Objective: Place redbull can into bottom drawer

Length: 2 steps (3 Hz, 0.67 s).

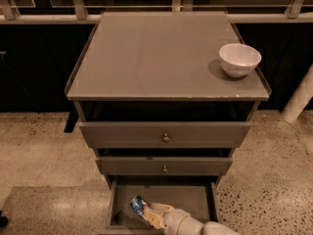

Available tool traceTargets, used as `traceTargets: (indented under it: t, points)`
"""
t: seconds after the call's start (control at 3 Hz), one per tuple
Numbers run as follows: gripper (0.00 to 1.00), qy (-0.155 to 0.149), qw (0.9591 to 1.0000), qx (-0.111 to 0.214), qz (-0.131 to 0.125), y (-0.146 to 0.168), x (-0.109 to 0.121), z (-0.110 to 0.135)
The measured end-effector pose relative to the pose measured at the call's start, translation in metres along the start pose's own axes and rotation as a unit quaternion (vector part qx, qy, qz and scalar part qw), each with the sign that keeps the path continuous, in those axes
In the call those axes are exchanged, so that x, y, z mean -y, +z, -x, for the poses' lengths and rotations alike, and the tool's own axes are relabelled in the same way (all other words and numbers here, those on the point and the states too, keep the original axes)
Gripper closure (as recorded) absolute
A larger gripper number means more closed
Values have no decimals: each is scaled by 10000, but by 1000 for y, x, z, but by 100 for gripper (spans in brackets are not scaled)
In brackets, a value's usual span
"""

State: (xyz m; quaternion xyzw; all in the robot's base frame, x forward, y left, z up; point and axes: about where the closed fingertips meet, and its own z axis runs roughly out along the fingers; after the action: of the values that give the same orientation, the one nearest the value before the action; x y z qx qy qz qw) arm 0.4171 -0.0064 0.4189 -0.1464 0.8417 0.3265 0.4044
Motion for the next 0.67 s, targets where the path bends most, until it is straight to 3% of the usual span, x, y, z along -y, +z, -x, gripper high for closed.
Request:
traceTargets:
  t: [0.33, 0.67]
  points:
    - [100, 320, 9994, -139, -13, 27, 21, -28]
    - [100, 354, 9993, -142, -20, 29, 23, -29]
